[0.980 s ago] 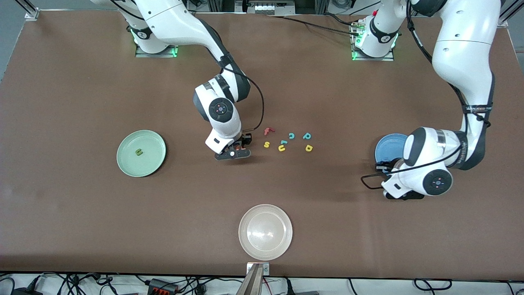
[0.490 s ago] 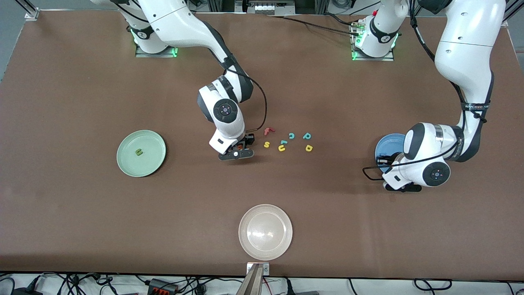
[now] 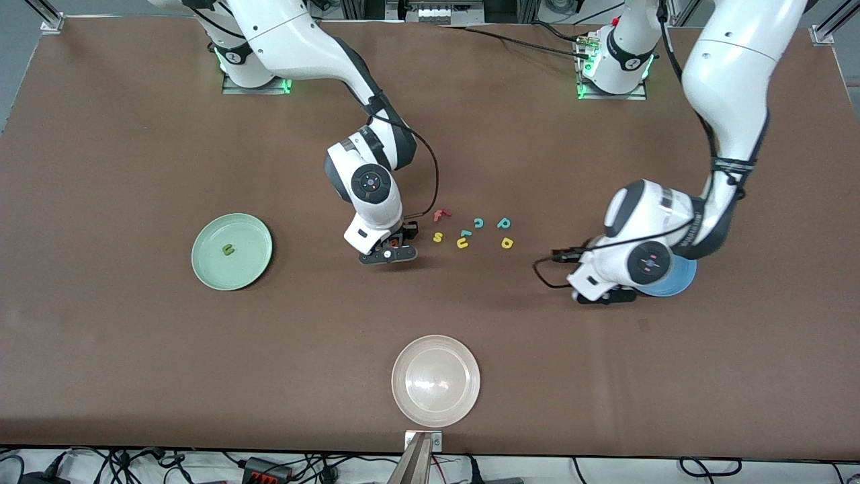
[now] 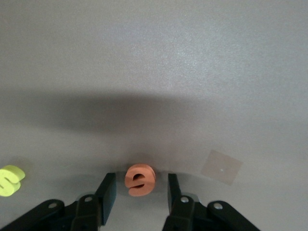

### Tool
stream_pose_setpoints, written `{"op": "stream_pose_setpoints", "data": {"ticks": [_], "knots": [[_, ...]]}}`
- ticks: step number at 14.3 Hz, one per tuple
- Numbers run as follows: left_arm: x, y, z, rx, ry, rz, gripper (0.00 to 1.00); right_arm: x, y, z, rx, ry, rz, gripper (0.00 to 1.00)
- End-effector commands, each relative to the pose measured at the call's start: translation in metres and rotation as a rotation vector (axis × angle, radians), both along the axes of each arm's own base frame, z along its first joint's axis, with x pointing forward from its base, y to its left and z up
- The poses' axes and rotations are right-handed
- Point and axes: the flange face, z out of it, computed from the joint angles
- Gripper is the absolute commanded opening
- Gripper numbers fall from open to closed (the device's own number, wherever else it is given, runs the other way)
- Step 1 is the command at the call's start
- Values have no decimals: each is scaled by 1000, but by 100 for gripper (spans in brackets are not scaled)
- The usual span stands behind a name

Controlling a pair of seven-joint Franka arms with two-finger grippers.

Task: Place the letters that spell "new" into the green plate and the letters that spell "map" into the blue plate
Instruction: 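Grasp the orange e with the right gripper while the left gripper reaches letters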

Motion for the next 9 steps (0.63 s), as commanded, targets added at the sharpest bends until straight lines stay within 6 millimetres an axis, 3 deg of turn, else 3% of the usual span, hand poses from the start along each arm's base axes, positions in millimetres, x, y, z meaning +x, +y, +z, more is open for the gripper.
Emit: {"op": "stream_pose_setpoints", "data": {"ticks": [1, 2, 3, 4, 7, 9], "knots": [[-11, -26, -19, 18, -11, 93, 100, 5, 5, 0, 7, -9, -16, 51], [-16, -35, -28, 9, -19, 81, 100, 6, 5, 0, 7, -9, -17, 48], [-26, -61, -35, -5, -39, 49, 100, 6, 5, 0, 7, -9, -17, 48], [-33, -73, -40, -12, -54, 23, 100, 6, 5, 0, 6, -10, -16, 48], [-50, -94, -47, -12, -55, -24, 100, 4, 5, -5, 3, -5, -17, 44], [-50, -100, -50, -26, -74, -28, 100, 4, 4, -8, -1, -2, -20, 44]]}}
